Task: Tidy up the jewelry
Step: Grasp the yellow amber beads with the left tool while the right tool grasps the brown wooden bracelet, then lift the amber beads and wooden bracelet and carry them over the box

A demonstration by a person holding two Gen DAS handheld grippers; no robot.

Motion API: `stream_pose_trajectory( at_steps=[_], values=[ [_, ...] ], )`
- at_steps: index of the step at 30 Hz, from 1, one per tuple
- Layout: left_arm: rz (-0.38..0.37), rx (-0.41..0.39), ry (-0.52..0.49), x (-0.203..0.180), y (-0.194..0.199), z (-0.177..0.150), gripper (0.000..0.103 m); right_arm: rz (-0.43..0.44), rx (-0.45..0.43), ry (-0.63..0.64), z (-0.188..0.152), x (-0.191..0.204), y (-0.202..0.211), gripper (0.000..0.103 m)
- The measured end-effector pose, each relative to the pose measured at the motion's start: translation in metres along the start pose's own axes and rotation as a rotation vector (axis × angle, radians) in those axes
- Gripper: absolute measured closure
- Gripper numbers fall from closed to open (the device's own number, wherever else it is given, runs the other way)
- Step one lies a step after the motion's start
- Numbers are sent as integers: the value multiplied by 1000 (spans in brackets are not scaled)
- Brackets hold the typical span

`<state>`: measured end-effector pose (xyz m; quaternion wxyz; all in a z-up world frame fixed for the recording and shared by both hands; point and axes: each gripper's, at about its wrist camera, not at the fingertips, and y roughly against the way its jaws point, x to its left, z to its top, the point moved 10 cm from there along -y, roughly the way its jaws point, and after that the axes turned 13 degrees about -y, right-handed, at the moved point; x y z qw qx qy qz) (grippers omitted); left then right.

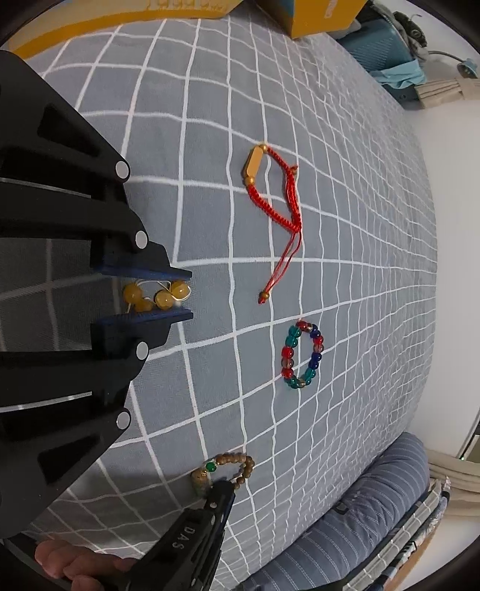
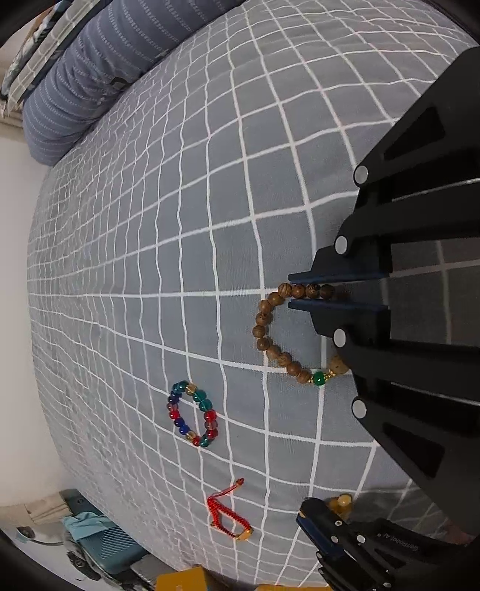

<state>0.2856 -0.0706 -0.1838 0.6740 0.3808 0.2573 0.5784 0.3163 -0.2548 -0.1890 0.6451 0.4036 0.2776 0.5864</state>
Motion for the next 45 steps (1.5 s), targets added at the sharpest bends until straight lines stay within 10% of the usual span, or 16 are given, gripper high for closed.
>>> stream_pose_trajectory(
  at_steps=[45],
  values=[
    [17,7,13,47,125,8,94,125,-129,-54,2,43,153,95]
  ],
)
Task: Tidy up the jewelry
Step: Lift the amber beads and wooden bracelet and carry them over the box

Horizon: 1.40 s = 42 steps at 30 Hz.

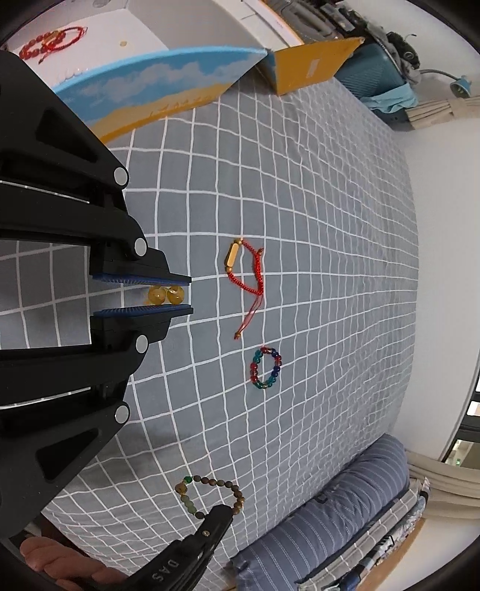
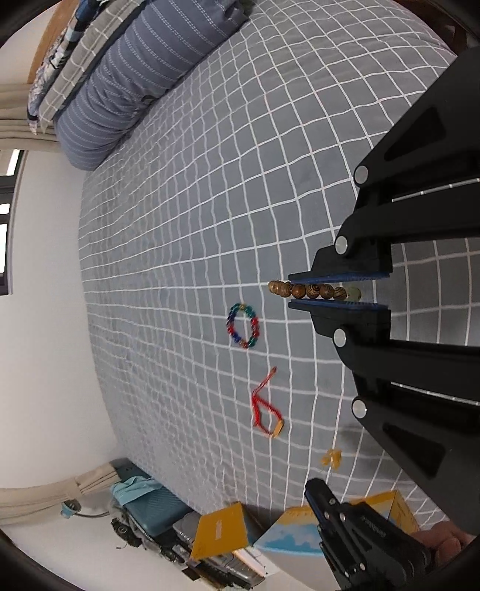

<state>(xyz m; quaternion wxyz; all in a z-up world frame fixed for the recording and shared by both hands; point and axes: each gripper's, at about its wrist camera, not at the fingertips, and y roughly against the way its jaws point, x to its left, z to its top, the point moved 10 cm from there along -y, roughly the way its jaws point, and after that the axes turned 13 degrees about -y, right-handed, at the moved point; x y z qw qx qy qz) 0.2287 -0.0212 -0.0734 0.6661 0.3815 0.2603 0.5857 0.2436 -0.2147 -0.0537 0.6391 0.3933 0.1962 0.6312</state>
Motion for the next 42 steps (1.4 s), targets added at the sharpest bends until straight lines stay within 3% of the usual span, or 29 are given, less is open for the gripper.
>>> stream_pose_trajectory(
  at_steps=[13,42],
  values=[
    [44,-22,16,31,38,-7,94,42,-15,77,-6,54,27,95],
    [164,-62,169,136,106,-38,94,191,16,241,-33,198,35,95]
  ],
)
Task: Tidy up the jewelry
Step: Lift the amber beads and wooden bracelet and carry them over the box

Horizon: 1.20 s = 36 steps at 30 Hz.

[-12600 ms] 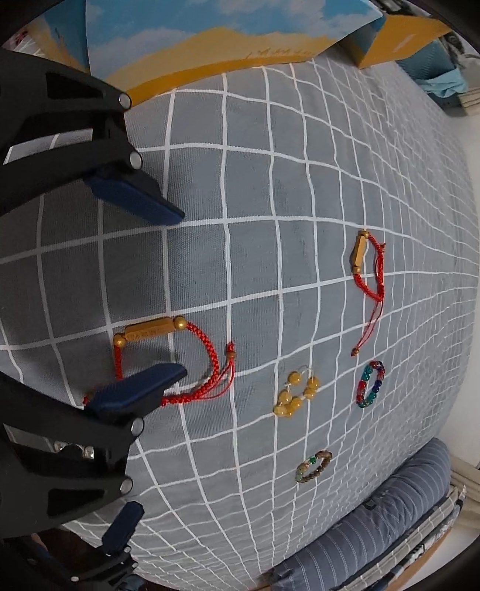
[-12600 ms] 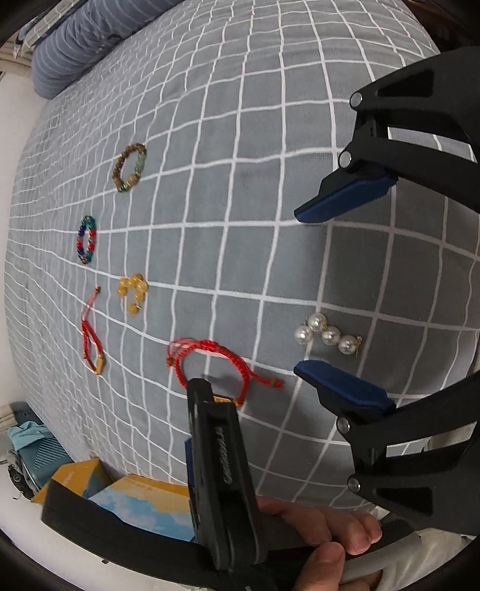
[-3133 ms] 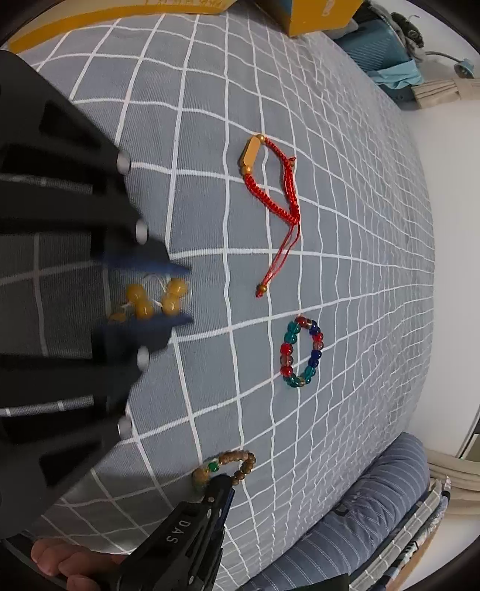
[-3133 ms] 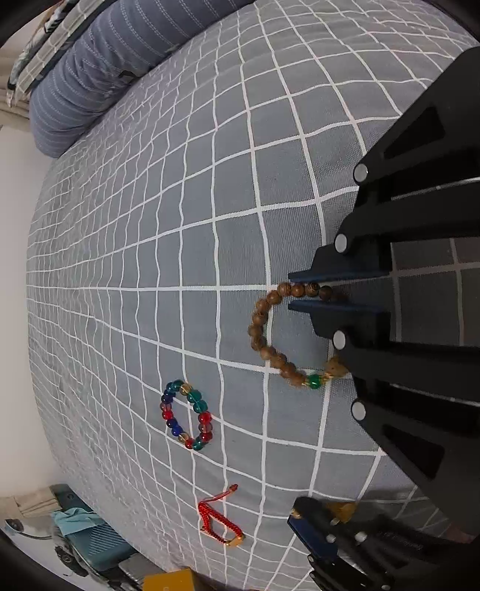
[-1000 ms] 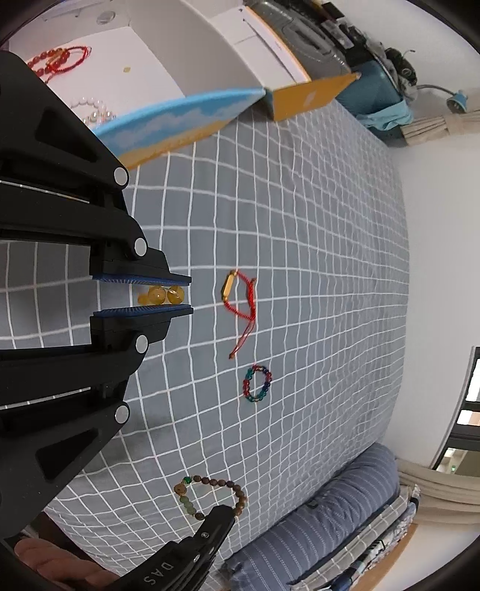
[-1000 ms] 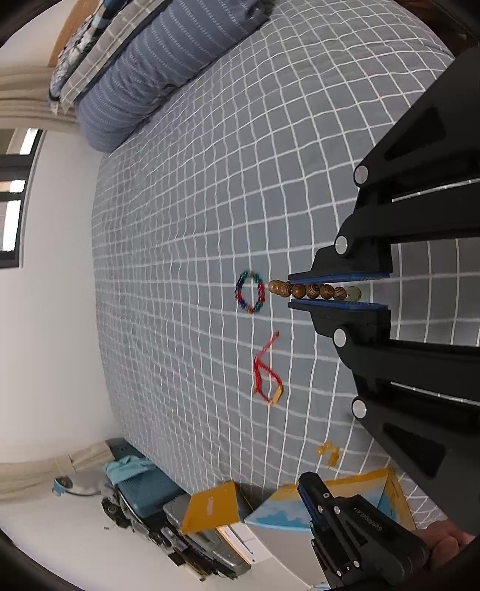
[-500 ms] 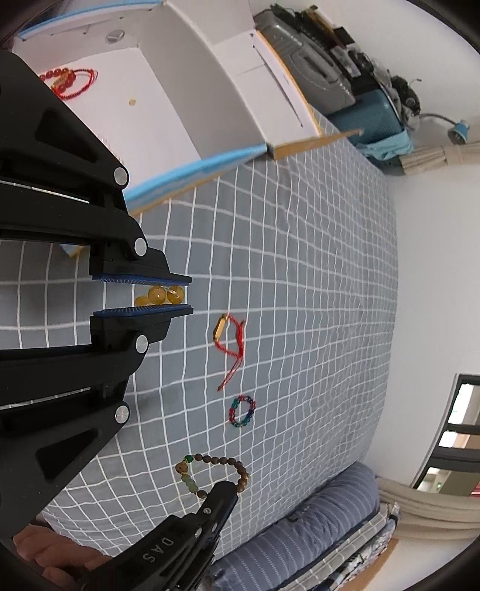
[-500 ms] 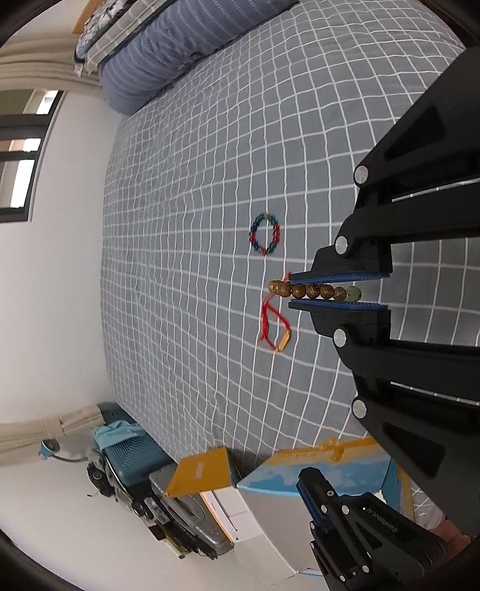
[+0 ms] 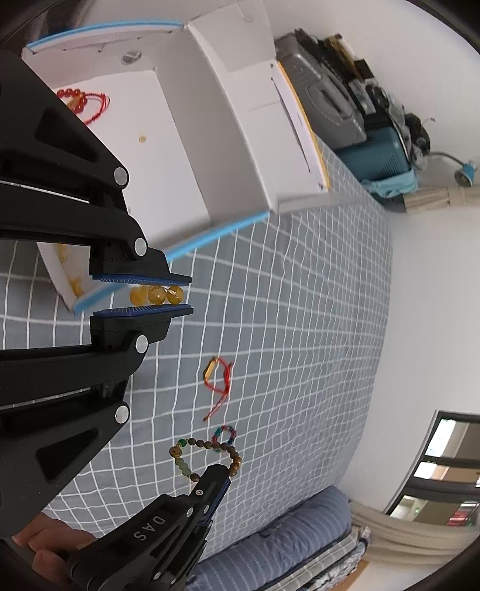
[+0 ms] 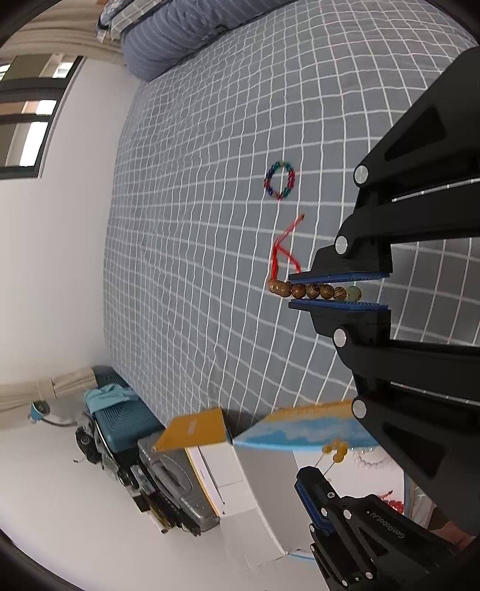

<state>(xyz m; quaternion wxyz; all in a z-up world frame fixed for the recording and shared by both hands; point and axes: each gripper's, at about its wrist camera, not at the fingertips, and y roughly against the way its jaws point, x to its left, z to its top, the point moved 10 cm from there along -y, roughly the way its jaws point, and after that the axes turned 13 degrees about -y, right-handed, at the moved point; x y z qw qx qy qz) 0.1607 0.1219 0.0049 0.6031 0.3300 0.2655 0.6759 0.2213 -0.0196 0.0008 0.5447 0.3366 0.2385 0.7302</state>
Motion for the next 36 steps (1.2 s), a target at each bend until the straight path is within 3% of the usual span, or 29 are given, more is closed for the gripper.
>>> stream_pose_trajectory(
  at_steps=[19,36],
  values=[
    [143,23,163,117,29,-54,94,98,11,130,-17,100,-8,95],
    [215,83,301,200,42,-132,94,184,65,322,-79,211,-31,95]
  ],
)
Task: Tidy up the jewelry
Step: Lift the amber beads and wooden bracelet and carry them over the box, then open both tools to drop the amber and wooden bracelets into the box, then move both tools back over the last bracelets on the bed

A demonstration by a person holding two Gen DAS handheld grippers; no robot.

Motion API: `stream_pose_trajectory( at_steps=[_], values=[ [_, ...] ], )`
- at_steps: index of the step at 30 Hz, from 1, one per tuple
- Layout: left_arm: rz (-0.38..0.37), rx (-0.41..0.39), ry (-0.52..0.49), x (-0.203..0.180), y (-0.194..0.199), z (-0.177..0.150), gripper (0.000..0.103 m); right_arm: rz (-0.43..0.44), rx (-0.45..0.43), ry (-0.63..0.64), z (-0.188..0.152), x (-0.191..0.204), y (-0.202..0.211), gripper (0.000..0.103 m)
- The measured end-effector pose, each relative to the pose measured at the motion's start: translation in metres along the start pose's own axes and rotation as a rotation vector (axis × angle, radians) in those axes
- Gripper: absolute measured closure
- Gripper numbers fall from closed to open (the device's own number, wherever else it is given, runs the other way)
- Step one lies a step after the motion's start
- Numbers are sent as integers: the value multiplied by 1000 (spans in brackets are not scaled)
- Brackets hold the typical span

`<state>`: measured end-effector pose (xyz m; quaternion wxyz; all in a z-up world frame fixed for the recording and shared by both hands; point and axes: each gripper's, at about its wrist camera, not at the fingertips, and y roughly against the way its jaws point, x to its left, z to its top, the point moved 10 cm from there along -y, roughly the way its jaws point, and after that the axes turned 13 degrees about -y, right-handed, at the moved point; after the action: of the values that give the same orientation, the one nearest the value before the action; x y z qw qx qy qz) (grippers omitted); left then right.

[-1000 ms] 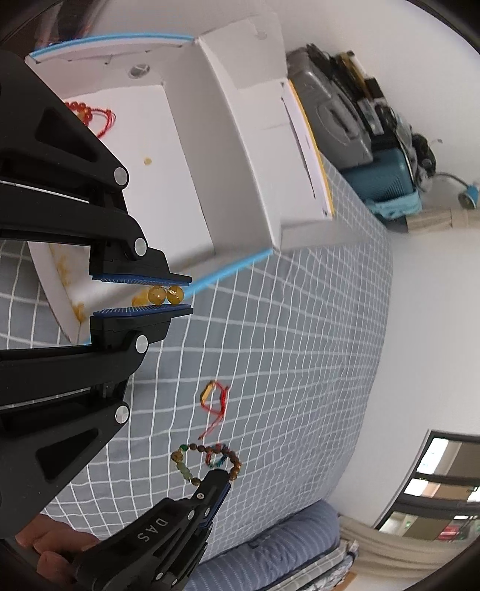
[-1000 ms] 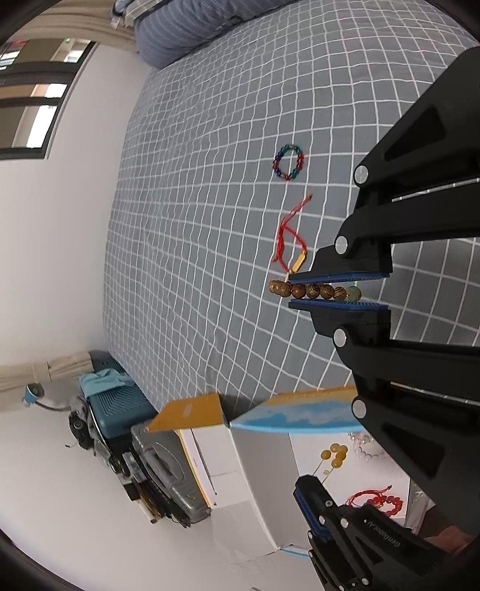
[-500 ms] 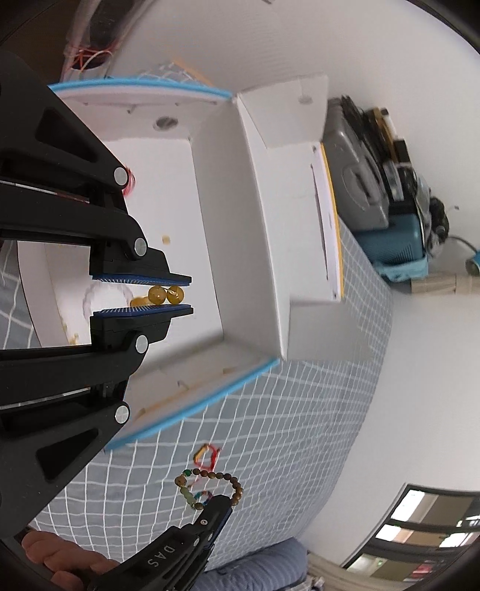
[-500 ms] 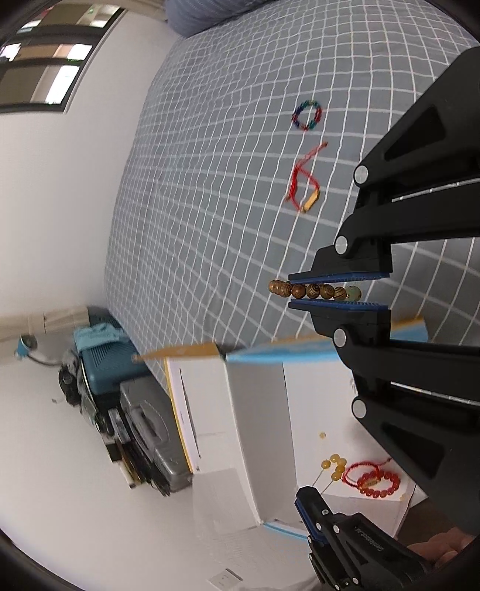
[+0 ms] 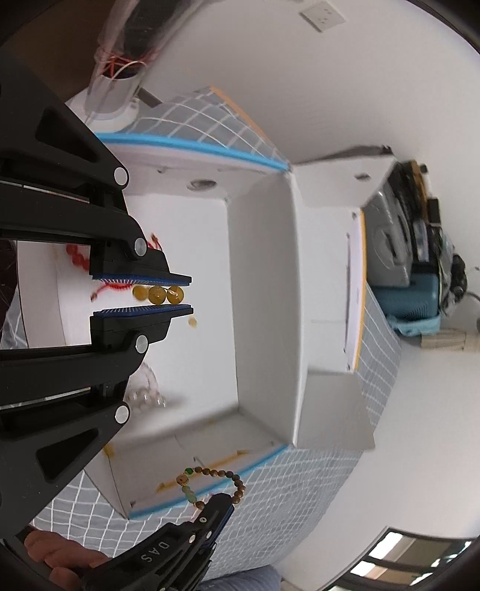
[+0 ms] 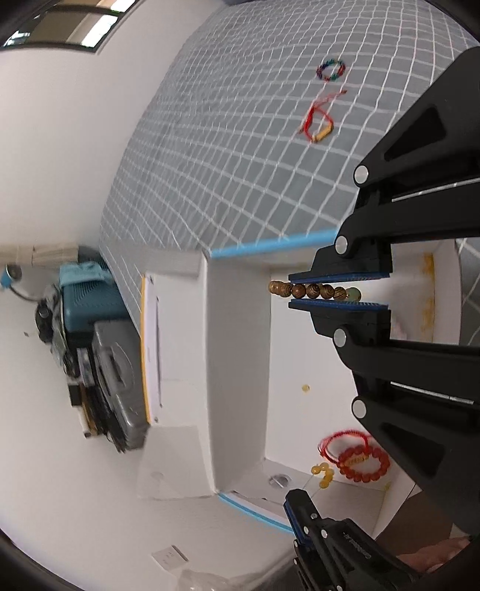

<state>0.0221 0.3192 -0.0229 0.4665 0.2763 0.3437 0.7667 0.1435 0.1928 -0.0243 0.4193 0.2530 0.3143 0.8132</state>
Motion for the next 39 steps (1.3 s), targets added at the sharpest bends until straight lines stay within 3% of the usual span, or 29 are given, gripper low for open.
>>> stream_pose_trajectory(
  at_steps=[8,19,20,21,22,23,24,28,29,31,39],
  values=[
    [-6,59,27,19,-23,-28,94,21,92,30,-27,32,-39,95],
    [-3,121,1,21,-48,-42,92,-2,187,66,-57,42,-69,93],
    [-1,124,1,20,-49,-42,88,-9,189,74,-58,41,-69,91],
    [0,126,-1,20,-49,-42,86,-8,186,73,-57,39,-67,79],
    [2,128,-5,18,-49,-40,79,-3,176,66,-54,37,-64,62],
    [4,126,-5,18,-48,-39,63,4,165,60,-51,34,-60,54],
    [3,120,-2,19,-46,-39,58,11,151,55,-48,32,-55,47],
    [16,79,-3,16,-36,-29,34,16,101,38,-34,23,-39,29],
    [17,65,-3,14,-33,-25,25,11,82,31,-29,16,-33,27],
    [21,23,-10,9,-25,-16,18,-1,62,19,-23,5,-27,20],
    [-13,-33,-67,-38,-20,13,7,-89,0,-57,-7,-79,-7,10]
  ],
)
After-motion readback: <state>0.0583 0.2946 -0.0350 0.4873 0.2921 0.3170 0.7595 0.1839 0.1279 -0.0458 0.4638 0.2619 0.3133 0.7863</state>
